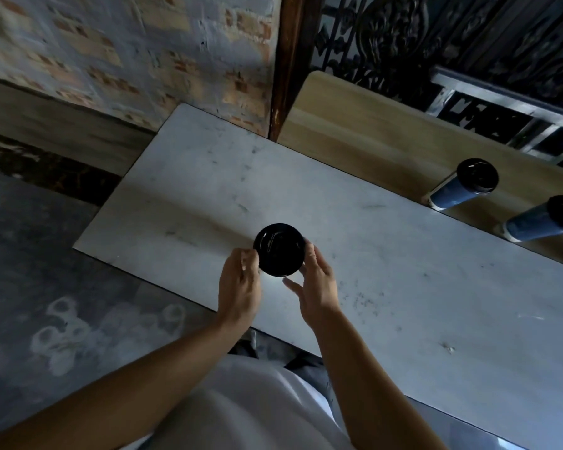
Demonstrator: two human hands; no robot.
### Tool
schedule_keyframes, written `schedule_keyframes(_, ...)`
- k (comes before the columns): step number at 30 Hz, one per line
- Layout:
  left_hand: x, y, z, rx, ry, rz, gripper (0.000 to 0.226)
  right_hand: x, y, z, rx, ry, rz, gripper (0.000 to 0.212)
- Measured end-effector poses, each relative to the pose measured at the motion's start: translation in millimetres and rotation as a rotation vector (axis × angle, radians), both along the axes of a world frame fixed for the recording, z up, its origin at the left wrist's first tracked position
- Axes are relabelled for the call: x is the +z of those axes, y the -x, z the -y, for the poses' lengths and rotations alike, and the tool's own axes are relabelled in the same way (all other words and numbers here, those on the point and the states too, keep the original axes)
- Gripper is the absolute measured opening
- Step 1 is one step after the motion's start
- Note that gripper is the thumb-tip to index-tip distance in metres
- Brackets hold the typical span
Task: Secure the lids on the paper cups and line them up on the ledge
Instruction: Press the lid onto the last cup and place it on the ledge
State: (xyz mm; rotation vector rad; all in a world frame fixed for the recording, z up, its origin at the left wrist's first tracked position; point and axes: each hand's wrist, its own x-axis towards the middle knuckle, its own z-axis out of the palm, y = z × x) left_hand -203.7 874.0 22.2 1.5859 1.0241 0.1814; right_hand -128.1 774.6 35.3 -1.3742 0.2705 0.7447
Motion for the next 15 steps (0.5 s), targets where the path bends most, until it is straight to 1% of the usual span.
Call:
schedule_keyframes(2, -8, 1, -9, -0.05, -0.069, -0.02, 0.036, 4, -12, -3, 0.053, 0.019, -0.042, 0.029)
schedule_keyframes(5, -18, 2, -19, -0.106, -0.117, 0.073, 0.02, 4, -16, -2, 0.086, -0.02, -0.038, 0.029)
schedule_keyframes(6, -17, 3, -21, -0.134, -0.136, 0.121, 0.022, 1, -11, -1, 0.078, -0.019, -0.015, 0.03)
schedule_keyframes(8, -13, 3, -20, -0.212, -0.138, 0.191, 0.04, -3, -1, -3, 0.022, -0.004, 0.02, 0.032)
schedule_keyframes(11, -5, -1, -15, -0.247, -0.18, 0.212, 0.044, 2, -9, -10, 0.006, 0.032, -0.02, 0.033)
schedule_keyframes(13, -4, -3, -14, -0.247, -0.157, 0.197, 0.043, 5, -19, -8, 0.002, -0.001, -0.087, 0.03)
schedule_keyframes(15, -5, -2, -12, -0.236, -0.142, 0.178, 0.039, 0, -13, -2, -0.028, -0.055, -0.074, 0.028)
